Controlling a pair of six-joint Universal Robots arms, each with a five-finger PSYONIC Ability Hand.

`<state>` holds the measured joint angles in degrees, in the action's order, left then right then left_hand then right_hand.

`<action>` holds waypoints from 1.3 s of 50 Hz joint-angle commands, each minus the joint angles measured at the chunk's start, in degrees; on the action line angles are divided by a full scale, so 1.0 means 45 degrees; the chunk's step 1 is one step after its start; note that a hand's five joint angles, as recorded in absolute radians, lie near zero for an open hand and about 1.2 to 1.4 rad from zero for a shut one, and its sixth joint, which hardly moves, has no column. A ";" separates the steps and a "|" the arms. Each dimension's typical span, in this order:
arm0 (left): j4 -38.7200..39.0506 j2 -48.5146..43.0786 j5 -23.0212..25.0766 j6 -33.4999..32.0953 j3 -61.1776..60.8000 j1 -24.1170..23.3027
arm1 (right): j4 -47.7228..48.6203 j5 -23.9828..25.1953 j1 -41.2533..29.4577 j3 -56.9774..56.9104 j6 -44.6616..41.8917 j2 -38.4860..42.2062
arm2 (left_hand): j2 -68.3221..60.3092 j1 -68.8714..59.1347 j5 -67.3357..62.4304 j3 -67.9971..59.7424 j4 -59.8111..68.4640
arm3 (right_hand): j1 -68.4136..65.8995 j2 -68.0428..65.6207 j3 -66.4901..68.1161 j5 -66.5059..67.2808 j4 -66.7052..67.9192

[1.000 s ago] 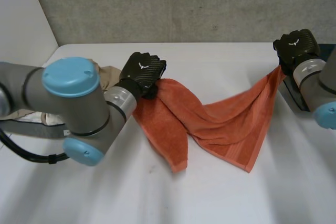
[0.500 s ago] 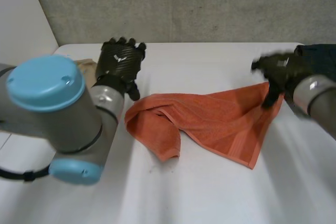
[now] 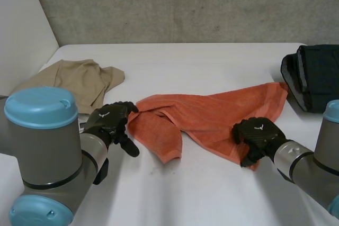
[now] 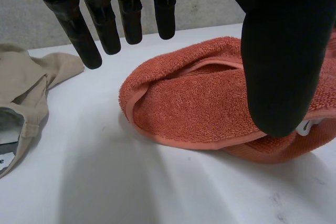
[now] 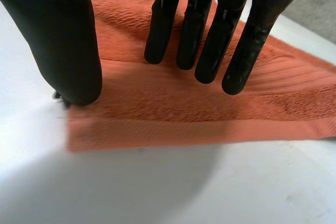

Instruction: Fold the laundry.

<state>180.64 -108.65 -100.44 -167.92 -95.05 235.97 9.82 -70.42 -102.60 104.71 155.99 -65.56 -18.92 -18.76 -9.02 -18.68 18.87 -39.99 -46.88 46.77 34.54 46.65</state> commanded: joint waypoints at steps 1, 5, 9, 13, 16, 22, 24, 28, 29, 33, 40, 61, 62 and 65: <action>0.0072 -0.0054 0.0016 -0.0106 0.0008 0.0042 | 0.0611 -0.0152 0.0065 -0.0320 -0.0094 0.0273 | -0.0795 -0.0830 -0.0772 -0.0849 0.0806 | -0.3185 -0.1654 0.1679 0.2175 0.1706; 0.0072 -0.0094 0.0016 -0.0067 -0.0011 0.0081 | 0.0591 -0.0171 0.0104 -0.0359 -0.0093 0.0332 | -0.0720 -0.0755 -0.0697 -0.0774 0.0731 | -0.2215 -0.0684 0.0709 0.1205 0.0736; 0.0053 -0.0094 0.0035 -0.0048 -0.0031 0.0198 | 0.0553 -0.0191 0.0124 -0.0359 -0.0035 0.0234 | -0.0719 -0.0755 -0.0697 -0.0773 0.0731 | -0.1169 0.0362 -0.0337 0.0159 -0.0310; 0.0053 -0.0113 0.0016 -0.0048 -0.0031 0.0413 | 0.0028 -0.0210 0.0143 -0.0204 0.0063 0.0098 | -0.0571 -0.0606 -0.0548 -0.0625 0.0582 | 0.0321 0.1852 -0.1828 -0.1332 -0.1800; 0.0053 -0.0113 0.0016 -0.0048 -0.0031 0.0511 | -0.0851 -0.0152 0.0143 -0.0105 0.0063 -0.0390 | -0.0533 -0.0569 -0.0510 -0.0587 0.0544 | 0.1485 0.3016 -0.2992 -0.2496 -0.2964; 0.0091 -0.0113 0.0016 -0.0067 -0.0012 0.0530 | -0.1363 0.0004 0.0123 0.0129 -0.0015 -0.0528 | -0.0495 -0.0531 -0.0472 -0.0549 0.0506 | 0.1900 0.3431 -0.3406 -0.2910 -0.3379; 0.0092 -0.0113 0.0035 -0.0067 0.0008 0.0530 | -0.1148 0.0004 0.0143 0.0129 0.0004 -0.0508 | -0.0495 -0.0531 -0.0472 -0.0549 0.0506 | 0.1713 0.3244 -0.3219 -0.2723 -0.3192; 0.0092 -0.0132 0.0016 -0.0048 0.0008 0.0472 | -0.0543 0.0004 0.0143 0.0032 0.0004 -0.0177 | -0.0383 -0.0419 -0.0361 -0.0437 0.0395 | 0.1227 0.2758 -0.2734 -0.2238 -0.2706; 0.0092 -0.0133 0.0016 -0.0048 -0.0011 0.0472 | -0.0348 -0.0034 0.0143 -0.0104 0.0004 0.0056 | -0.0383 -0.0419 -0.0360 -0.0437 0.0394 | 0.0930 0.2461 -0.2437 -0.1941 -0.2409; 0.0092 -0.0133 0.0035 -0.0048 -0.0012 0.0433 | -0.0170 -0.0054 0.0124 -0.0397 -0.0034 0.0370 | -0.0420 -0.0456 -0.0398 -0.0474 0.0432 | 0.0145 0.1676 -0.1652 -0.1156 -0.1624; 0.0092 -0.0152 0.0035 -0.0048 -0.0012 0.0452 | -0.0170 -0.0113 0.0143 -0.0944 -0.0152 0.0898 | -0.0420 -0.0456 -0.0398 -0.0474 0.0432 | -0.0866 0.0665 -0.0641 -0.0145 -0.0613; 0.0092 -0.0230 0.0035 -0.0126 0.0164 0.0511 | 0.0045 -0.0152 0.0124 -0.2467 -0.0152 0.1523 | -0.0794 -0.0830 -0.0771 -0.0848 0.0805 | -0.7689 -0.6158 0.6182 0.6678 0.6210; 0.0092 -0.0269 0.0035 -0.0145 0.0183 0.0511 | 0.0045 -0.0152 0.0124 -0.2546 -0.0152 0.1542 | -0.0794 -0.0830 -0.0771 -0.0848 0.0805 | -0.8879 -0.7348 0.7372 0.7868 0.7400; 0.0072 -0.0599 0.0016 -0.0126 0.0378 0.0569 | 0.0006 -0.0230 0.0143 -0.2703 -0.0152 0.1387 | -0.0794 -0.0830 -0.0771 -0.0848 0.0805 | -0.8891 -0.7360 0.7384 0.7880 0.7412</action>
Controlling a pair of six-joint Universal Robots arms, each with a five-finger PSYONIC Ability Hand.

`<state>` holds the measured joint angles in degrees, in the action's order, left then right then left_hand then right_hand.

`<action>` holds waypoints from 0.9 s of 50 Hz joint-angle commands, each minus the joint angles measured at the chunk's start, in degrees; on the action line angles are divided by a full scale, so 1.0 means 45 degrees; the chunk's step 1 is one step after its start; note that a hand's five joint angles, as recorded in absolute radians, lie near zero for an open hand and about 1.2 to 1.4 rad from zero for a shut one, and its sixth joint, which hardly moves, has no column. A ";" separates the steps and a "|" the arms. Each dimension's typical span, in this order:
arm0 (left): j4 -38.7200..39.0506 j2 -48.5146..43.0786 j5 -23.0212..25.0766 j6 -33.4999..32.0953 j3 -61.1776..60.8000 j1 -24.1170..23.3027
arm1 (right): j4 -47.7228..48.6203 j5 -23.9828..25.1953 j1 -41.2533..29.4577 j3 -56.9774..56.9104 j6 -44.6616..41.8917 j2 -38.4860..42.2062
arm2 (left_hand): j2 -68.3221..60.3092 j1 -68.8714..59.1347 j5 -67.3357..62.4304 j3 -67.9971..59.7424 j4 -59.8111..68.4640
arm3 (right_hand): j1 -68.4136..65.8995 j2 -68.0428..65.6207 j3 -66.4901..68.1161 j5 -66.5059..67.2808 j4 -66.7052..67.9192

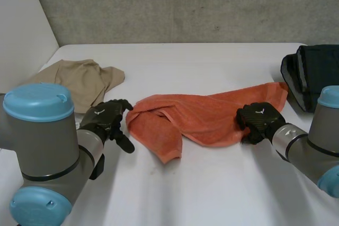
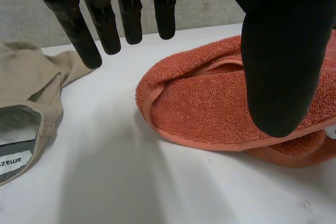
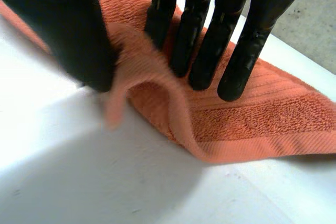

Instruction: Fold the laundry.

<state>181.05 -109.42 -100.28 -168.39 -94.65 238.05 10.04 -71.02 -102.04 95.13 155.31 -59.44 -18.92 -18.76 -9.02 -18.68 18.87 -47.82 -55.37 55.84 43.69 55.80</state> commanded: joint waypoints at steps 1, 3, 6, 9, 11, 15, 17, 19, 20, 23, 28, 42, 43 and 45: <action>-0.0039 -0.0508 -0.0039 -0.0002 0.0368 0.0108 | -0.0102 -0.0134 0.0019 -0.0594 -0.0021 -0.0090 | -0.0795 -0.0830 -0.0771 -0.0848 0.0805 | -0.7151 -0.5474 0.5370 0.5846 0.5378; -0.0136 -0.0762 -0.0078 0.0017 0.0583 0.0108 | -0.0122 -0.0154 0.0019 -0.0497 -0.0060 -0.0286 | -0.0795 -0.0830 -0.0771 -0.0848 0.0805 | -0.7151 -0.5474 0.5370 0.5846 0.5378; -0.0331 -0.1113 -0.0098 0.0056 0.0915 0.0186 | -0.0141 -0.0154 0.0019 -0.0165 -0.0255 -0.1415 | -0.0795 -0.0830 -0.0771 -0.0848 0.0805 | -0.7151 -0.5474 0.5370 0.5846 0.5378; -0.0507 -0.1503 -0.0098 0.0193 0.1461 0.0264 | -0.0141 -0.0018 0.0058 0.0343 -0.0509 -0.3077 | -0.1167 -0.1202 -0.1143 -0.1220 0.1177 | -0.7151 -0.5474 0.5370 0.5846 0.5378; -0.0624 -0.1835 -0.0078 0.0329 0.1813 0.0225 | -0.0161 0.0002 0.0078 0.0519 -0.0587 -0.4015 | -0.1430 -0.1465 -0.1406 -0.1483 0.1440 | -0.7151 -0.5474 0.5370 0.5846 0.5378; -0.0683 -0.2421 0.0175 0.0486 0.2321 -0.0028 | -0.0239 0.0021 0.0428 0.0578 -0.0646 -0.4739 | -0.1468 -0.1503 -0.1444 -0.1521 0.1478 | -0.7151 -0.5474 0.5370 0.5846 0.5378; -0.0683 -0.2617 0.0486 0.0486 0.2477 -0.0242 | -0.0317 0.0021 0.0643 0.0597 -0.0646 -0.4953 | -0.1505 -0.1540 -0.1482 -0.1558 0.1516 | -0.7151 -0.5474 0.5370 0.5846 0.5378; -0.0683 -0.2949 0.0897 0.0506 0.2614 -0.0613 | -0.0375 0.0041 0.0761 0.0578 -0.0646 -0.4994 | -0.1505 -0.1540 -0.1482 -0.1558 0.1516 | -0.7151 -0.5474 0.5370 0.5846 0.5378; -0.0683 -0.3085 0.1014 0.0506 0.2634 -0.0731 | -0.0395 0.0041 0.0800 0.0597 -0.0646 -0.4994 | -0.1505 -0.1540 -0.1482 -0.1558 0.1516 | -0.7151 -0.5474 0.5370 0.5846 0.5378; -0.0664 -0.3496 0.1250 0.0427 0.2732 -0.1238 | -0.0415 0.0060 0.1015 0.0597 -0.0666 -0.4974 | -0.1505 -0.1540 -0.1482 -0.1558 0.1516 | -0.7151 -0.5474 0.5370 0.5846 0.5378; -0.0528 -0.4081 0.1152 0.0369 0.3082 -0.1611 | -0.0415 0.0080 0.1074 0.0597 -0.0666 -0.4897 | -0.1468 -0.1502 -0.1444 -0.1521 0.1478 | -0.7151 -0.5474 0.5370 0.5846 0.5378; -0.0507 -0.4183 0.0118 -0.0743 0.4451 -0.1416 | -0.0629 0.0021 0.1405 0.0305 -0.1407 -0.4701 | -1.3574 -1.3609 -1.3550 -1.3627 1.3585 | -0.7151 -0.5474 0.5370 0.5846 0.5378; -0.0527 -0.3832 0.0040 -0.0918 0.4373 -0.1338 | -0.0784 0.0021 0.1503 0.0227 -0.1524 -0.4720 | -1.3574 -1.3609 -1.3550 -1.3627 1.3585 | -0.7151 -0.5474 0.5370 0.5846 0.5378; -0.0605 -0.2719 -0.0020 -0.1795 0.3906 -0.1065 | -0.1525 0.0021 0.1737 -0.0143 -0.2070 -0.4798 | -1.3574 -1.3609 -1.3550 -1.3627 1.3585 | -0.7151 -0.5474 0.5370 0.5846 0.5378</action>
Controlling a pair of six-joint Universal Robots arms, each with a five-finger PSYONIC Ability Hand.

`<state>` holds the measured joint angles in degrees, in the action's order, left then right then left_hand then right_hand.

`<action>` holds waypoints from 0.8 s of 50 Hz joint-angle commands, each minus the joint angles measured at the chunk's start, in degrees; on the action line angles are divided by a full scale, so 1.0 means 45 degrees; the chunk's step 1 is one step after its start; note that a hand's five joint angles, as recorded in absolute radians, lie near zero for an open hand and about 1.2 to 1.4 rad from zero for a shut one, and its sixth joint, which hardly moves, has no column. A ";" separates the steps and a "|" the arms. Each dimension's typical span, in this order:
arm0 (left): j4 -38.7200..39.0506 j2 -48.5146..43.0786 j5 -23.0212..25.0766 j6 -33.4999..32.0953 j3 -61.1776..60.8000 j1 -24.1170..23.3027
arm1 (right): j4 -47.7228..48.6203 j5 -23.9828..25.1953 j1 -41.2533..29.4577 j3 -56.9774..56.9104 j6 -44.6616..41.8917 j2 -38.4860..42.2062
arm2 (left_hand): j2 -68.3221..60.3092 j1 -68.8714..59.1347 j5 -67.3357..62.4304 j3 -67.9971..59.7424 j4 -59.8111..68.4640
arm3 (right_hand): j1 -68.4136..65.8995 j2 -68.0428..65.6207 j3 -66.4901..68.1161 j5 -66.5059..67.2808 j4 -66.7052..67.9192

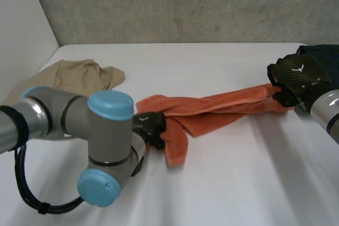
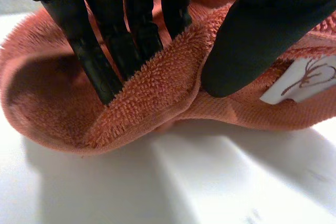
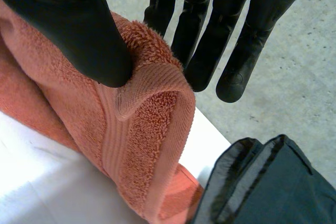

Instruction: Fold the laundry.

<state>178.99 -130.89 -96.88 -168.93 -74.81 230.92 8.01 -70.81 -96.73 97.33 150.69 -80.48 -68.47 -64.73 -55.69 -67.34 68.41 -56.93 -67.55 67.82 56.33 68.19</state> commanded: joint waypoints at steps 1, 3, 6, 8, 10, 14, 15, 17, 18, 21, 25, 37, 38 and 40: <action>-0.0166 0.2442 -0.0776 -0.2008 -0.0756 0.0636 | -0.1425 -0.0026 0.0616 -0.0787 -0.1278 -0.0142 | -0.2561 -0.3392 -0.3180 -0.2813 0.2577 | -0.5126 -0.2768 0.2708 0.3037 0.2624; -0.0185 0.3571 -0.0756 -0.3369 -0.1379 0.0928 | -0.2747 -0.0046 0.0733 -0.1370 -0.2114 -0.0220 | -0.2561 -0.3392 -0.3180 -0.2813 0.2577 | -0.5126 -0.2768 0.2708 0.3037 0.2624; -0.0224 0.4513 -0.0659 -0.5072 -0.1890 0.1261 | -0.4158 -0.0201 0.0812 -0.1919 -0.3093 -0.0240 | -0.2561 -0.3392 -0.3180 -0.2813 0.2577 | -0.5126 -0.2768 0.2708 0.3037 0.2624; -0.0283 0.5120 -0.0561 -0.6810 -0.2339 0.1632 | -0.5409 -0.0241 0.0851 -0.2311 -0.4187 -0.0220 | -0.2561 -0.3392 -0.3180 -0.2813 0.2577 | -0.5126 -0.2768 0.2708 0.3037 0.2624; -0.0400 0.5239 -0.0502 -0.7943 -0.2613 0.1944 | -0.6132 -0.0300 0.0851 -0.2448 -0.4890 -0.0220 | -0.2561 -0.3392 -0.3180 -0.2813 0.2577 | -0.5126 -0.2768 0.2708 0.3037 0.2624; -0.0420 0.5220 -0.0385 -1.0250 -0.3043 0.2804 | -0.7500 -0.0708 0.0715 -0.2527 -0.6219 0.0130 | -0.2561 -0.3392 -0.3180 -0.2813 0.2577 | -0.5126 -0.2768 0.2708 0.3037 0.2624; -0.0400 0.5123 -0.0327 -1.0776 -0.3121 0.2979 | -0.7541 -0.0807 0.0714 -0.2527 -0.6260 0.0247 | -0.2561 -0.3392 -0.3180 -0.2813 0.2577 | -0.5126 -0.2768 0.2708 0.3037 0.2624; -0.0284 0.4947 -0.0210 -1.1053 -0.3025 0.3039 | -0.7522 -0.0983 0.0695 -0.2604 -0.6222 0.0714 | -0.2561 -0.3392 -0.3180 -0.2813 0.2577 | -0.5126 -0.2768 0.2708 0.3037 0.2624; -0.0206 0.4733 -0.0132 -1.1054 -0.2928 0.3098 | -0.7367 -0.1138 0.0695 -0.2875 -0.6183 0.1336 | -0.2561 -0.3392 -0.3180 -0.2813 0.2577 | -0.5126 -0.2768 0.2708 0.3037 0.2624; 0.0457 0.3465 0.0142 -1.1054 -0.2148 0.3274 | -0.6918 -0.1451 0.0481 -0.3462 -0.6144 0.2218 | -0.2561 -0.3392 -0.3180 -0.2813 0.2577 | -0.5126 -0.2768 0.2708 0.3037 0.2624; 0.1531 0.1999 0.0220 -1.1366 -0.0509 0.3254 | -0.5514 -0.2231 -0.0612 -0.5100 -0.5267 0.3488 | -0.2561 -0.3392 -0.3180 -0.2813 0.2577 | -0.5126 -0.2768 0.2708 0.3037 0.2624; 0.8422 0.0414 0.1624 -1.3711 0.5782 0.3372 | 0.1671 -0.3600 -0.1415 -1.0923 -0.3469 0.4917 | -0.2561 -0.3392 -0.3180 -0.2813 0.2577 | -0.5126 -0.2768 0.2708 0.3037 0.2624; 0.9356 0.0473 0.2052 -1.3691 0.6036 0.3468 | 0.2605 -0.3639 -0.1434 -1.1215 -0.3333 0.4858 | -0.2561 -0.3392 -0.3180 -0.2813 0.2577 | -0.5126 -0.2768 0.2708 0.3037 0.2624; 1.0162 0.0609 0.2290 -1.3691 0.6175 0.3567 | 0.3412 -0.3659 -0.1434 -1.1335 -0.3273 0.4800 | -0.2561 -0.3392 -0.3180 -0.2813 0.2577 | -0.5126 -0.2768 0.2708 0.3037 0.2624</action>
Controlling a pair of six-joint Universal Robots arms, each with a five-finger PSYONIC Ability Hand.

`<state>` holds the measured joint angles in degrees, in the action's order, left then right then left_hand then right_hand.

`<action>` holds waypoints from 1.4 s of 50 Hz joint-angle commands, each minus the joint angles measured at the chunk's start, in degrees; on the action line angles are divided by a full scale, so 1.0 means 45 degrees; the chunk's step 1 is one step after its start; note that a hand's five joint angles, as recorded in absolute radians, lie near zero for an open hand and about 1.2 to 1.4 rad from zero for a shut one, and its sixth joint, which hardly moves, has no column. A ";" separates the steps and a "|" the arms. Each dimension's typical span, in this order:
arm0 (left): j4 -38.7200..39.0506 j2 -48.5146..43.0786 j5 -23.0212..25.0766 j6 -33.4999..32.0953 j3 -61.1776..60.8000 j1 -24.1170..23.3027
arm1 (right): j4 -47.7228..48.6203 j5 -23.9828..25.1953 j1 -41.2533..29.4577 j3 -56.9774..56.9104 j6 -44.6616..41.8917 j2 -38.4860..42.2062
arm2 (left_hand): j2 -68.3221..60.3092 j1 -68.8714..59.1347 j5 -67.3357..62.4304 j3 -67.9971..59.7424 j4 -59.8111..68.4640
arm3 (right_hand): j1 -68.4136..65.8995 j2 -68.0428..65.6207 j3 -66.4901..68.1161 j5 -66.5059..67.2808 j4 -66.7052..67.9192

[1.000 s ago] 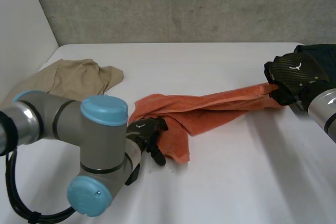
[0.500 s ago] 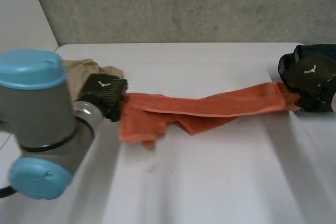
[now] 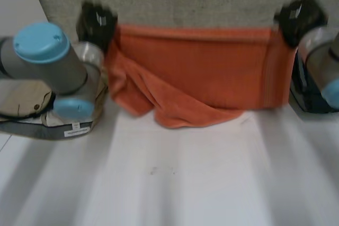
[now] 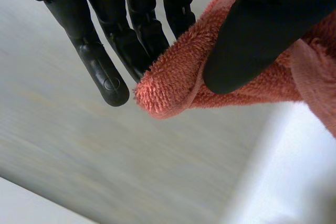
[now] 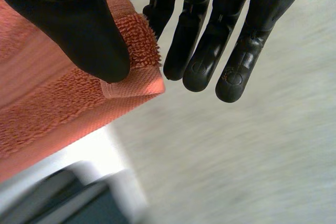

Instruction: Fold the laundry.

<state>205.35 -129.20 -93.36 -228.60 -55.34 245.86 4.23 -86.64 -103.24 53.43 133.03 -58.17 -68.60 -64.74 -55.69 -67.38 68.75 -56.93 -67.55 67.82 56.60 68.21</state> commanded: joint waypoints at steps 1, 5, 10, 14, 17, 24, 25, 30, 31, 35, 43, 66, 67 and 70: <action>0.4539 0.0313 0.1548 -0.0430 0.1809 0.0267 | 0.4565 -0.0140 0.0013 -0.1581 0.0652 -0.0217 | -0.2533 -0.3391 -0.3180 -0.2803 0.2499 | -0.5126 -0.2767 0.2706 0.2978 0.2620; 0.4562 0.0801 0.1627 -0.0430 0.0933 0.0150 | 0.5173 -0.0023 -0.0046 -0.1094 0.0730 -0.0763 | -0.2533 -0.3391 -0.3180 -0.2803 0.2499 | -0.5126 -0.2767 0.2706 0.2978 0.2620; 0.4541 0.1599 0.1899 -0.0430 -0.2750 0.0111 | 0.5154 0.0268 -0.0319 0.1515 0.0828 -0.1543 | -0.2533 -0.3391 -0.3180 -0.2803 0.2499 | -0.5126 -0.2767 0.2706 0.2978 0.2620; 0.4541 0.2110 0.2153 -0.0391 -0.5583 0.0150 | 0.5096 0.0835 -0.0222 0.4058 0.1004 -0.1916 | -0.2533 -0.3391 -0.3180 -0.2803 0.2499 | -0.5126 -0.2767 0.2706 0.2978 0.2620; 0.4561 0.2052 0.2310 -0.0411 -0.7073 0.0131 | 0.4785 0.1380 -0.0144 0.6085 0.1023 -0.2150 | -0.2533 -0.3391 -0.3180 -0.2803 0.2499 | -0.5126 -0.2767 0.2706 0.2978 0.2620; 0.4600 0.1351 0.3208 -0.0586 -0.9927 0.0092 | 0.4178 0.2027 -0.0144 0.9100 0.1004 -0.2307 | -0.2533 -0.3391 -0.3180 -0.2803 0.2499 | -0.5126 -0.2767 0.2706 0.2978 0.2620; 0.4600 0.1175 0.3267 -0.0606 -1.0123 0.0053 | 0.4081 0.2028 -0.0105 0.9489 0.1004 -0.2288 | -0.2533 -0.3391 -0.3180 -0.2803 0.2499 | -0.5126 -0.2767 0.2706 0.2978 0.2620; 0.4581 0.1035 0.3248 -0.1345 -1.0807 -0.0280 | 0.3573 0.2047 0.0383 1.0098 0.1023 -0.2268 | -0.2533 -0.3391 -0.3180 -0.2803 0.2499 | -0.5126 -0.2767 0.2706 0.2978 0.2620; 0.4561 0.1133 0.3228 -0.1445 -1.0866 -0.0260 | 0.3475 0.2047 0.0461 1.0137 0.1043 -0.2268 | -0.2533 -0.3391 -0.3180 -0.2803 0.2499 | -0.5126 -0.2767 0.2706 0.2978 0.2620; 0.4483 0.2225 0.3209 -0.1680 -1.1120 -0.0143 | 0.2948 0.2106 0.0774 1.0196 0.1063 -0.2327 | 0.6113 0.5255 0.5466 0.5843 -0.6147 | -0.5126 -0.2767 0.2706 0.2978 0.2620; 0.4327 0.4218 0.3072 -0.1504 -1.1745 -0.0202 | 0.2752 0.2086 0.1165 1.0196 0.2115 -0.2483 | 0.9834 0.8975 0.9186 0.9563 -0.9868 | -0.5126 -0.2767 0.2706 0.2978 0.2620; -0.1629 0.6192 0.2252 0.7304 -1.0692 0.0833 | 0.1541 0.3043 0.1732 1.0001 0.4012 -0.2580 | 0.9984 0.9126 0.9337 0.9714 -1.0018 | -0.5126 -0.2767 0.2706 0.2978 0.2620; -0.1708 0.6173 0.2213 0.7304 -1.0633 0.0892 | 0.1541 0.3043 0.1732 1.0001 0.4012 -0.2581 | 1.0022 0.9163 0.9374 0.9751 -1.0055 | -0.5126 -0.2767 0.2706 0.2978 0.2620; -0.1845 0.6173 0.2057 0.7343 -1.0593 0.1028 | 0.1541 0.3043 0.1732 1.0001 0.4012 -0.2561 | 0.9985 0.9126 0.9338 0.9714 -1.0019 | -0.5126 -0.2767 0.2706 0.2978 0.2620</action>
<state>199.27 -101.26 -83.35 -196.19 -103.77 249.10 11.02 -72.85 -95.41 98.45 151.18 -69.78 -22.04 -22.82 -10.83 -22.00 21.32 -56.93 -67.55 68.25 57.14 68.44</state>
